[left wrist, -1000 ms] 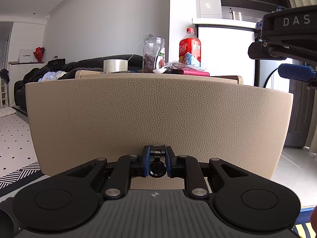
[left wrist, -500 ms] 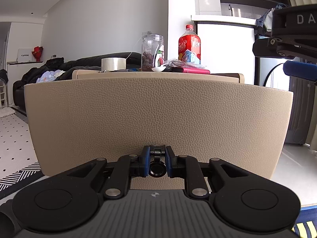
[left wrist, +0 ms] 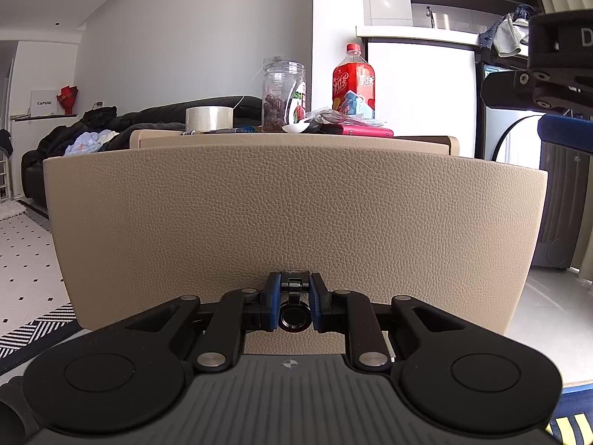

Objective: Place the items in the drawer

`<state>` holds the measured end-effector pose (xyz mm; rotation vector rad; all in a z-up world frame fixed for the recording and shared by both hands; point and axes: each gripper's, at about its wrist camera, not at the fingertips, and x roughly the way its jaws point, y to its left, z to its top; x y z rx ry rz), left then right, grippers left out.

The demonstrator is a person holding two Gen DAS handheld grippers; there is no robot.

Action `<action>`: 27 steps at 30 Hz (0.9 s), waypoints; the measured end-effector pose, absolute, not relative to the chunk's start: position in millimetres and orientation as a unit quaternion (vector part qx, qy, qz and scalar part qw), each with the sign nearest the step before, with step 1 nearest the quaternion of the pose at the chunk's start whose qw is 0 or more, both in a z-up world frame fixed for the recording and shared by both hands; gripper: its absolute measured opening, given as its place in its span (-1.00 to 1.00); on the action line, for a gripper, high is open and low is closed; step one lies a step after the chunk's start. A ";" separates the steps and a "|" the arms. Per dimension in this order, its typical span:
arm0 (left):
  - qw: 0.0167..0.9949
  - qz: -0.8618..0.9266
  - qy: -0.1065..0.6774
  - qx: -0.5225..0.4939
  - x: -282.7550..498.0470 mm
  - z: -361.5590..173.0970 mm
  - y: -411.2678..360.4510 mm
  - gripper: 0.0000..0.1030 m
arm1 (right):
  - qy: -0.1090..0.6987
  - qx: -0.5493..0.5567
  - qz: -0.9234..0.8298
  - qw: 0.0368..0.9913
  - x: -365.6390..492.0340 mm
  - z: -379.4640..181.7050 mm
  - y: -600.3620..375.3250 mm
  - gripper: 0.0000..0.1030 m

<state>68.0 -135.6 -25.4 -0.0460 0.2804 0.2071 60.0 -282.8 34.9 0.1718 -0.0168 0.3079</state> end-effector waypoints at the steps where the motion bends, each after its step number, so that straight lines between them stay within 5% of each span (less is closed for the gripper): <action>1: 0.985 0.103 0.140 -0.023 68.7 -25.2 -135.4 -0.63 | -0.008 0.085 0.153 0.985 59.8 34.9 -282.8 0.01; 27: 0.984 0.105 0.145 -0.020 87.8 -23.9 -132.7 -0.63 | -0.004 0.092 0.141 0.986 64.1 34.0 -287.9 0.01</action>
